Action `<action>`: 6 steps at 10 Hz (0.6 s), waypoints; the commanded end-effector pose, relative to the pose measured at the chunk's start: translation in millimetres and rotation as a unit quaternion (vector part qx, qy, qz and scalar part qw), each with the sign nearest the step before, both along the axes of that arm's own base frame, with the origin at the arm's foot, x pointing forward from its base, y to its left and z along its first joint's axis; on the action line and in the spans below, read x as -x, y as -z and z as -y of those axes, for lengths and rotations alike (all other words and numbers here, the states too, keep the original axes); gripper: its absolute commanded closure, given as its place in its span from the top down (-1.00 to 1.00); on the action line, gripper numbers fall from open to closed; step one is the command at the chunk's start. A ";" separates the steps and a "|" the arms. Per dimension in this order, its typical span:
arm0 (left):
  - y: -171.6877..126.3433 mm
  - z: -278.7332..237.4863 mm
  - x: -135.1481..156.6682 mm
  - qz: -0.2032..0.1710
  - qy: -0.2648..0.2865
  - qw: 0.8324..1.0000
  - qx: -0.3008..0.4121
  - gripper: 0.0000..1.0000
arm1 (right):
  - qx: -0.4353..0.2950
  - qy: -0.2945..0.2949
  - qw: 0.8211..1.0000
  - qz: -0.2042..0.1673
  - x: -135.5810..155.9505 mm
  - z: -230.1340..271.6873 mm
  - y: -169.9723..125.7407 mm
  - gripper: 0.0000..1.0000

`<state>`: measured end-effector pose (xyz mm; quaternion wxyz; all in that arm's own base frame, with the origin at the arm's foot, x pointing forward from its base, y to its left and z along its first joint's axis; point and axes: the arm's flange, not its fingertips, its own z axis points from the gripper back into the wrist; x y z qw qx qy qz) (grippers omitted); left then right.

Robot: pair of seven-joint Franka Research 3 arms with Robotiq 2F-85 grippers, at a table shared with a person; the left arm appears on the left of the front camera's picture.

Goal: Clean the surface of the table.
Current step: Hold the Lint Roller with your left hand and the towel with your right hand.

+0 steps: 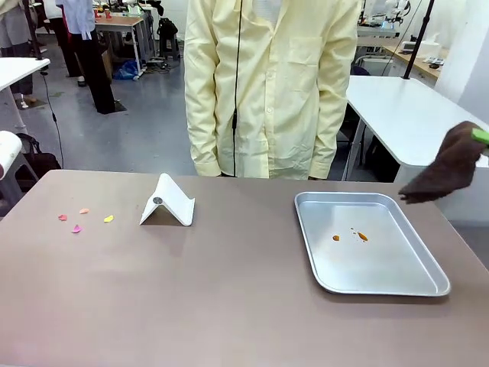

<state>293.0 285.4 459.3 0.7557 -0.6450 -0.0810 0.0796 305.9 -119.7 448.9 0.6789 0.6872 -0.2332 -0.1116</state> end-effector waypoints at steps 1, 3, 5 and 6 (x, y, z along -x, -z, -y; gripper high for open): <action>14.2 -0.6 -0.8 0.044 0.031 0.998 0.022 -1.00 | 0.041 -0.017 0.999 0.032 83.6 -27.6 68.3 -0.96; 17.8 -2.5 -8.0 0.047 0.027 0.997 0.054 -1.00 | 0.084 -0.034 0.995 0.032 78.4 -24.6 86.2 -0.96; 12.7 2.3 -2.7 0.027 0.016 0.999 0.016 -1.00 | 0.037 -0.020 0.999 0.010 22.1 26.2 41.5 -0.96; 12.7 2.3 -2.7 0.027 0.016 0.999 0.016 -1.00 | 0.037 -0.020 0.999 0.010 22.1 26.2 41.5 -0.96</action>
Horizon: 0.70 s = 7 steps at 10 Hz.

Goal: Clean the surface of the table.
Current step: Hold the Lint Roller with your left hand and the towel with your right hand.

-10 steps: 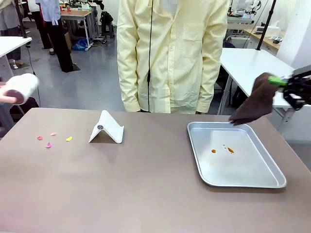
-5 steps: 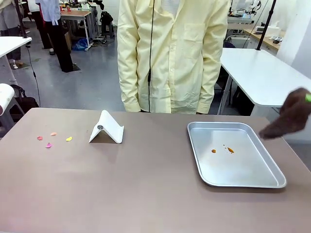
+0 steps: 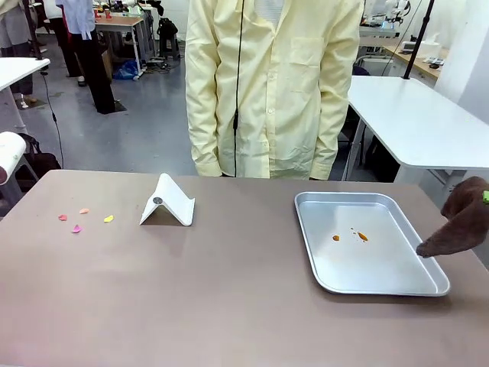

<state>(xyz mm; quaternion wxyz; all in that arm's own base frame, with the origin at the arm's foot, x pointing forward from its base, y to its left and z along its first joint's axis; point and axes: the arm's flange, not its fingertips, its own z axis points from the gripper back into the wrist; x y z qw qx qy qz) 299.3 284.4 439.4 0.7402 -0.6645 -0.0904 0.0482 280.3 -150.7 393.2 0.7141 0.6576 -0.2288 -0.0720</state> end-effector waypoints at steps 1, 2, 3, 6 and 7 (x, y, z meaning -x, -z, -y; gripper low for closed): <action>-7.2 1.4 3.5 -0.004 -0.002 1.000 -0.006 -1.00 | -0.016 0.007 1.000 -0.003 -3.5 -4.9 -14.3 -0.96; -7.2 1.4 3.5 -0.004 -0.002 1.000 -0.006 -1.00 | -0.016 0.007 1.000 -0.003 -3.5 -4.9 -14.3 -0.96; -7.2 1.4 3.5 -0.004 -0.002 1.000 -0.006 -1.00 | -0.016 0.007 1.000 -0.003 -3.5 -4.9 -14.3 -0.96; -7.2 1.4 3.5 -0.004 -0.002 1.000 -0.006 -1.00 | -0.016 0.007 1.000 -0.003 -3.5 -4.9 -14.3 -0.96; -7.2 1.4 3.5 -0.004 -0.002 1.000 -0.006 -1.00 | -0.016 0.007 1.000 -0.003 -3.5 -4.9 -14.3 -0.96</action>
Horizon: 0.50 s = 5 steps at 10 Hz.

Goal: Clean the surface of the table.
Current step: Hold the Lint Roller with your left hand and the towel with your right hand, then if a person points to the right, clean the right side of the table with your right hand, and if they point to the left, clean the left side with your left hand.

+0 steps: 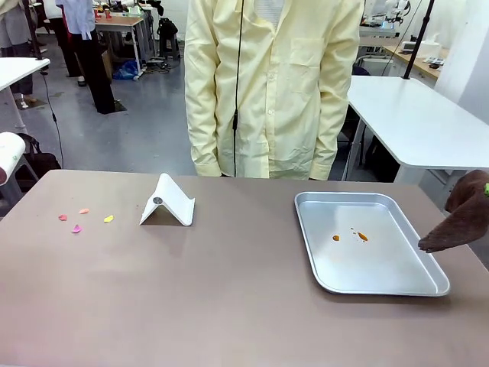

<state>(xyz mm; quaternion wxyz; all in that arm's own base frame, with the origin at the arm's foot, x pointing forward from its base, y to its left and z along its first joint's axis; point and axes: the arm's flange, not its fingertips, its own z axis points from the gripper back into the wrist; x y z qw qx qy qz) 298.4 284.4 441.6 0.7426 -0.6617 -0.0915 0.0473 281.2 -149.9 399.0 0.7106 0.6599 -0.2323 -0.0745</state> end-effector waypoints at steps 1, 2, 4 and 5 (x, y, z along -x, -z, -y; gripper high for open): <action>-5.0 1.4 2.6 -0.005 -0.002 1.000 -0.002 -1.00 | -0.012 0.003 1.000 -0.005 -2.6 -4.1 -8.4 -0.96; -5.0 1.4 2.6 -0.005 -0.002 1.000 -0.002 -1.00 | -0.012 0.003 1.000 -0.005 -2.6 -4.1 -8.4 -0.96; -5.0 1.4 2.6 -0.005 -0.002 1.000 -0.002 -1.00 | -0.012 0.003 1.000 -0.005 -2.6 -4.1 -8.4 -0.96; -5.0 1.4 2.6 -0.005 -0.002 1.000 -0.002 -1.00 | -0.012 0.003 1.000 -0.005 -2.6 -4.1 -8.4 -0.96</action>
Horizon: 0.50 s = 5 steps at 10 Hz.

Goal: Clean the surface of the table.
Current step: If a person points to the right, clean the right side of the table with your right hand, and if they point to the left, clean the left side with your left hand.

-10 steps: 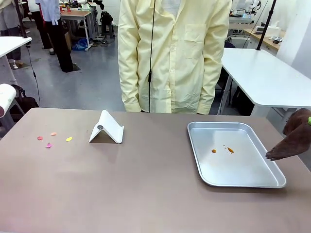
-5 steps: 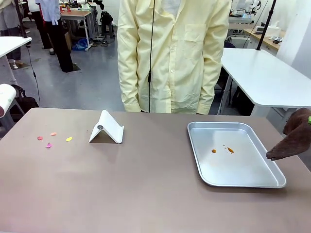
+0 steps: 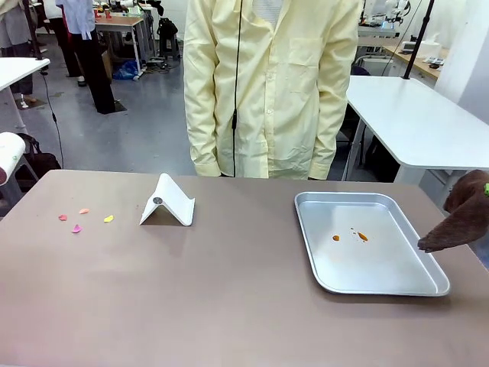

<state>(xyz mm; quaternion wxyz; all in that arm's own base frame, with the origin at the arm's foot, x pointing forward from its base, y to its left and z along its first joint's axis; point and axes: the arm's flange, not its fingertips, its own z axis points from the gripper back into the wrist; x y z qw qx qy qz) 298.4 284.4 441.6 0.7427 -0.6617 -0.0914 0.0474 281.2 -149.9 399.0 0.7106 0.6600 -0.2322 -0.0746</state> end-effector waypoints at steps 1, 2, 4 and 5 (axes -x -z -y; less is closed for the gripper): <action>-5.0 1.4 2.6 -0.004 -0.002 1.000 -0.002 -1.00 | -0.012 0.003 1.000 -0.005 -2.6 -4.1 -8.4 -0.96; -5.0 1.4 2.6 -0.004 -0.002 1.000 -0.002 -1.00 | -0.012 0.003 1.000 -0.005 -2.6 -4.1 -8.4 -0.96; -5.0 1.4 2.6 -0.004 -0.002 1.000 -0.002 -1.00 | -0.012 0.003 1.000 -0.005 -2.6 -4.1 -8.4 -0.96; -5.0 1.4 2.6 -0.004 -0.002 1.000 -0.002 -1.00 | -0.012 0.003 1.000 -0.005 -2.6 -4.1 -8.4 -0.96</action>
